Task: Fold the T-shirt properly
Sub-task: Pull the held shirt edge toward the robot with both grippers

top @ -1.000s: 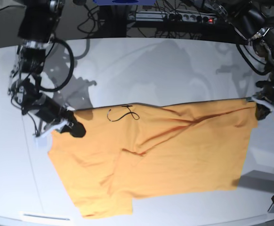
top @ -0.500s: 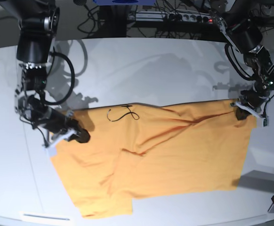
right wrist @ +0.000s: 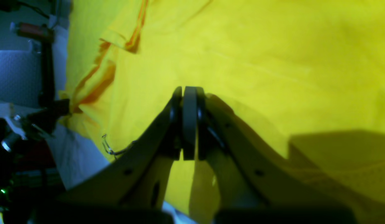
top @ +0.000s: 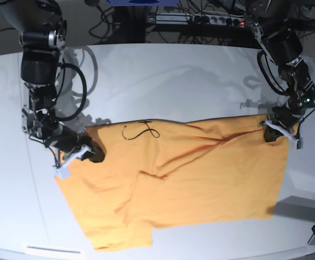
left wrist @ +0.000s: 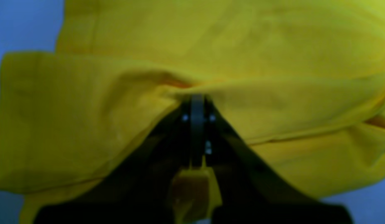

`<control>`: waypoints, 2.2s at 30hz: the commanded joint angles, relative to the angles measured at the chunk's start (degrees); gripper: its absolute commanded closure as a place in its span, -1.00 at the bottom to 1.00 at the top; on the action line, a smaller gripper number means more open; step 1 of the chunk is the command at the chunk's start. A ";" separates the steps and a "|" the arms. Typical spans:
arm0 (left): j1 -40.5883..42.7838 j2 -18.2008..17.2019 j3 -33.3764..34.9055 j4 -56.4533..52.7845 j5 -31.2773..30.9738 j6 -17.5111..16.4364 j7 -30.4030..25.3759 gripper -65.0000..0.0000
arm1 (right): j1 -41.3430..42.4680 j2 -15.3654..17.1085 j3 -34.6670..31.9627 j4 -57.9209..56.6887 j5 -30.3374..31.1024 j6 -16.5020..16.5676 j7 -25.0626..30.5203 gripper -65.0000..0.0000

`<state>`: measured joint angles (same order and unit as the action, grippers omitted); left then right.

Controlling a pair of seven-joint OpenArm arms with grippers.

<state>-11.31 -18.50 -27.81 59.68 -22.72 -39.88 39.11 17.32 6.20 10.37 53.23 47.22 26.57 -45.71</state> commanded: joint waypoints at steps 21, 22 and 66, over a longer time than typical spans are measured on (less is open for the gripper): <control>11.44 -0.62 0.08 0.14 1.40 -0.12 1.37 1.00 | -16.40 0.88 6.99 10.55 -0.14 -2.17 -5.93 0.99; 11.71 -0.71 -0.01 0.14 1.31 -0.12 1.37 1.00 | -17.10 0.88 7.17 12.31 -0.14 -2.79 -6.55 0.99; 35.53 2.72 -0.63 23.88 0.87 -0.12 1.46 1.00 | -35.39 -0.79 7.78 37.62 -0.14 -14.57 -9.36 0.99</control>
<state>22.28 -16.05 -28.84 84.47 -27.81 -40.36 31.97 -16.91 5.02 18.00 90.98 51.07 13.43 -51.86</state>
